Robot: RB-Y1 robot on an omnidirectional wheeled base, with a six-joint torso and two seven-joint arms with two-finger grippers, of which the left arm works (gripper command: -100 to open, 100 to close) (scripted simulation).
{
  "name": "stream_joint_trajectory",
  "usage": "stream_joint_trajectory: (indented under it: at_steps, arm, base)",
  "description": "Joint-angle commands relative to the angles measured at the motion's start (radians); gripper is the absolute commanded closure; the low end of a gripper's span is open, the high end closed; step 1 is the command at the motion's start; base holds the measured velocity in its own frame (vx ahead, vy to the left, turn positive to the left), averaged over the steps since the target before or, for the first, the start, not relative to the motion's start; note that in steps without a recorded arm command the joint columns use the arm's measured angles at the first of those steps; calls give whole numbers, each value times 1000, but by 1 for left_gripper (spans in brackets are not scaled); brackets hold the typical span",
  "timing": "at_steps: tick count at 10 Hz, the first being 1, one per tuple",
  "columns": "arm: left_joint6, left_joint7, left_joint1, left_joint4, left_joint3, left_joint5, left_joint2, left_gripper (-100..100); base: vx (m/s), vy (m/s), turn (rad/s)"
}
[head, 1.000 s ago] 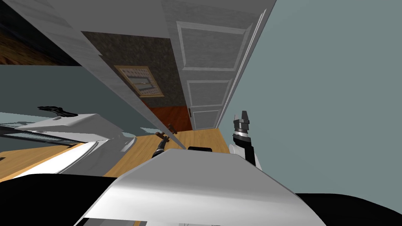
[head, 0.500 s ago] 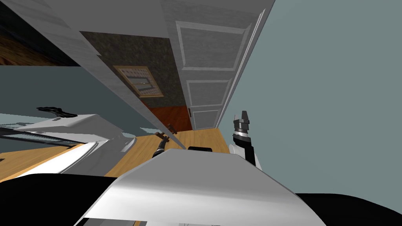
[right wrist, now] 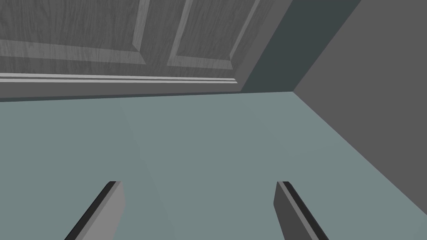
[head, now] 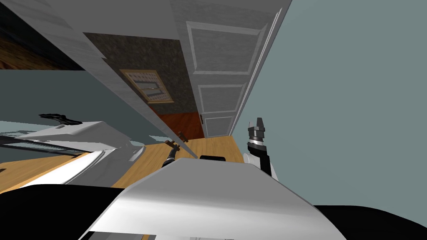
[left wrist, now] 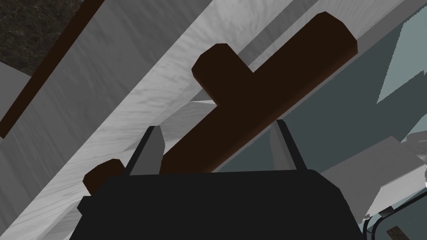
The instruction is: Pull the door open
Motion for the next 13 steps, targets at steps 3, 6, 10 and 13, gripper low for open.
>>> stream_joint_trajectory:
  at_steps: [3, 6, 10, 13]
  arm:
    - [-12, 41, -19, -4, 16, 20, 14, 100]
    - [-12, 41, -19, -4, 16, 20, 14, 100]
    - [7, 49, 11, -22, 0, -3, -1, 100]
    - [7, 63, 9, -22, 1, -4, -2, 100]
  base:
    - [2, 1, -2]
    - [0, 2, 2]
    - [-33, 16, -39]
    - [-36, 36, -19]
